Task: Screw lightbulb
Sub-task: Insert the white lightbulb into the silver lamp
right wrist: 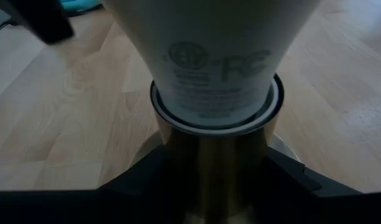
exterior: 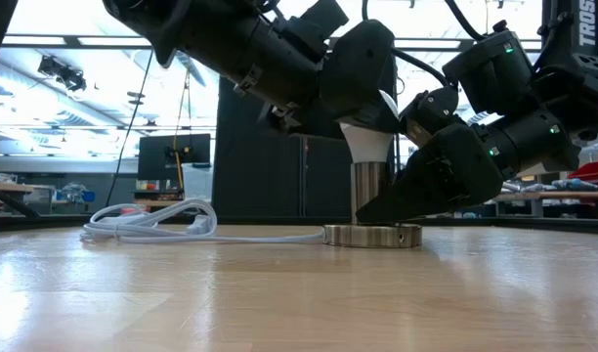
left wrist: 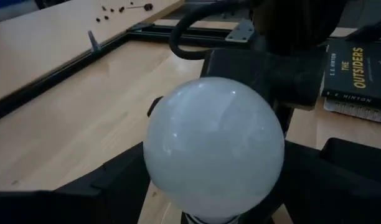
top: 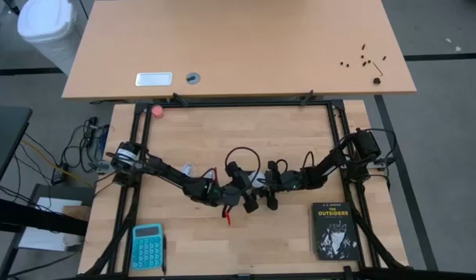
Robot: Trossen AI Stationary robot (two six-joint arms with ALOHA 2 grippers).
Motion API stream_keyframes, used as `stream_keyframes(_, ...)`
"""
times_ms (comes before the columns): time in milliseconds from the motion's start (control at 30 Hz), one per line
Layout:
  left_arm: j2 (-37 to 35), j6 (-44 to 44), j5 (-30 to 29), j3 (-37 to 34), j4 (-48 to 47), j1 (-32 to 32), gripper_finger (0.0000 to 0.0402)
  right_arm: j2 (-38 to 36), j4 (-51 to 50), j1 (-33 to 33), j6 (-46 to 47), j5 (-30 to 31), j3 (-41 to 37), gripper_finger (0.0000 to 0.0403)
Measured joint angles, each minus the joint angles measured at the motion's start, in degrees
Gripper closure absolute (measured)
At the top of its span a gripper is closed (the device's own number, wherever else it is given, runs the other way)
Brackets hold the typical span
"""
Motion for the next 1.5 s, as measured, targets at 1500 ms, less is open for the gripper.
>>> stream_keyframes(1500,2.1,15.1,16.9,-0.1,1.9,4.3,0.0165,0.0,-0.5,0.1,-0.3,-0.9,-0.2,0.0204)
